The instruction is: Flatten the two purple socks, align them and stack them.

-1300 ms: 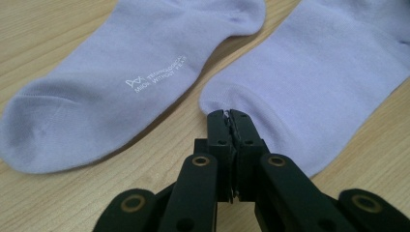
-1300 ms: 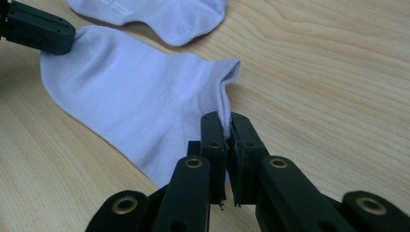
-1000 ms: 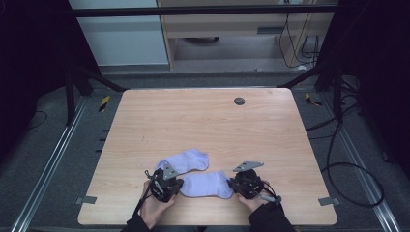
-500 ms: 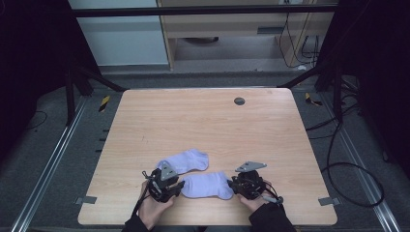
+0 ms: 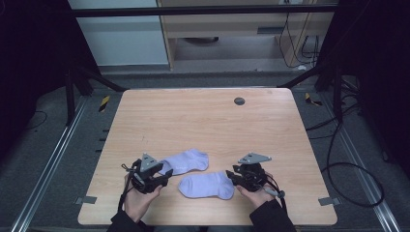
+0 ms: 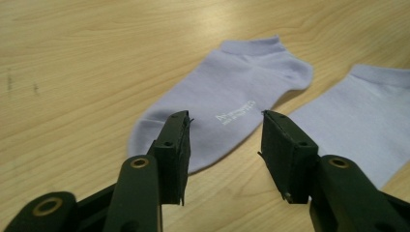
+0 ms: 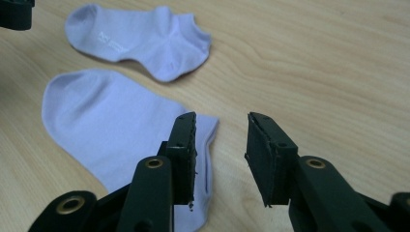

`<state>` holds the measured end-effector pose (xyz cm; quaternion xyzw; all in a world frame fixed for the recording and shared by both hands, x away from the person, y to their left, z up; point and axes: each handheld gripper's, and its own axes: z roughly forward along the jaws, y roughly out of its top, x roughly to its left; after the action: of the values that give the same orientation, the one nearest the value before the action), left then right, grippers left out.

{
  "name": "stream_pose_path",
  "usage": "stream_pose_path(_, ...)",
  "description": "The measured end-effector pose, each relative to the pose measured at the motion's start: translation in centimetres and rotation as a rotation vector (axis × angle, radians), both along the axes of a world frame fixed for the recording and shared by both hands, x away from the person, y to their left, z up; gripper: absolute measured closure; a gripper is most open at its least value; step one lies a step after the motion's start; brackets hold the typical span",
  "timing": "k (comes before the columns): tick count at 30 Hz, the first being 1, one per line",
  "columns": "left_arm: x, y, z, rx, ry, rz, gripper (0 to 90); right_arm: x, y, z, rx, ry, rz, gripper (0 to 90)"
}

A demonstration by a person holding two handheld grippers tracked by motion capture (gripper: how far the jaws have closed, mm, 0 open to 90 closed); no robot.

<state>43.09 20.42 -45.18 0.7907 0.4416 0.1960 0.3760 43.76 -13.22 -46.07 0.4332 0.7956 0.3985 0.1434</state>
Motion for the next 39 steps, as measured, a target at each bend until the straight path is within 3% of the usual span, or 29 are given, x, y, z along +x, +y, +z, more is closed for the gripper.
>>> stream_pose_path(8, 1.3, 1.9, -0.3, 0.016, 0.001, 0.048, 50.2, 2.1, 1.7, 1.2, 0.049, -0.037, -0.004, 60.6)
stream_pose_path(17, 2.7, 3.4, -1.0, 0.045, 0.026, 0.089, 49.8, 4.3, 4.5, 1.3, 0.031, -0.054, -0.007, 56.7)
stream_pose_path(26, 3.4, 3.7, -1.7, 0.047, 0.037, 0.105, 49.5, 6.4, 6.4, 0.4, -0.011, -0.020, -0.011, 53.5)
stream_pose_path(39, 4.3, 3.2, -3.5, 0.105, 0.096, 0.091, 54.6, 8.1, 9.4, -2.1, -0.092, 0.042, 0.018, 57.8)
